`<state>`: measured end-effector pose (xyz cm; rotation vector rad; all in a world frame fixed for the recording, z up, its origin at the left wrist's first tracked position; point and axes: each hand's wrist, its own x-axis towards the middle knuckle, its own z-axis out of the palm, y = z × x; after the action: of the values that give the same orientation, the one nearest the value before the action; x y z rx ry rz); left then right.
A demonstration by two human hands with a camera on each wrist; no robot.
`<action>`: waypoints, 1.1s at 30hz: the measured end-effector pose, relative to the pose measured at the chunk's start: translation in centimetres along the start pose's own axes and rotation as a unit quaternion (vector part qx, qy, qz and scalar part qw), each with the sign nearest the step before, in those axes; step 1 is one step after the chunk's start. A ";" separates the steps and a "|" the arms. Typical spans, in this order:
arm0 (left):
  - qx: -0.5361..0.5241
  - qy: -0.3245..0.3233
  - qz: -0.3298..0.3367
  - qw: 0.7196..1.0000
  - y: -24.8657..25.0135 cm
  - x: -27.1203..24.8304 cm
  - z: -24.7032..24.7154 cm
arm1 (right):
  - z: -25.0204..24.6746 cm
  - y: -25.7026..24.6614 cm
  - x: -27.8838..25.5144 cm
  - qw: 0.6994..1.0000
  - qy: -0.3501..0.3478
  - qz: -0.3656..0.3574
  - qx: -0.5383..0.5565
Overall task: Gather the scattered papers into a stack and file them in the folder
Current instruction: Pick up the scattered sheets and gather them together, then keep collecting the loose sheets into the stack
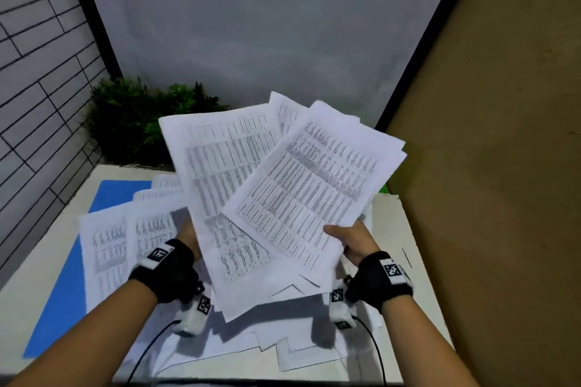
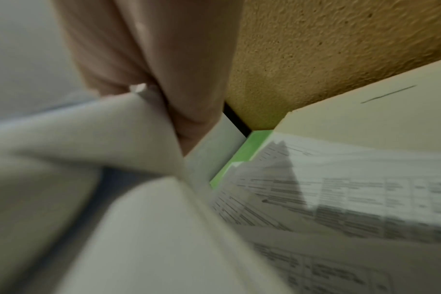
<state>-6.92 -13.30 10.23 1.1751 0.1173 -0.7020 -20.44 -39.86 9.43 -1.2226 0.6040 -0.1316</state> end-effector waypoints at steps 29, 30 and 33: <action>0.169 -0.120 0.195 0.959 2.1 -0.5 6.1 | 1.4 -3.1 -0.9 0.987 0.020 -0.160 -0.005; 0.181 -0.125 0.186 0.958 1.5 -0.5 5.8 | 1.5 -2.4 -0.9 0.989 0.021 -0.143 -0.034; 0.190 -0.127 0.196 0.954 1.4 -1.2 5.9 | 2.0 -2.7 -1.8 0.985 0.025 -0.161 -0.056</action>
<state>-8.67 -17.64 14.24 1.4087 -0.4757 -0.5261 -20.40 -38.41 12.91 -1.4243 0.4576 -0.4055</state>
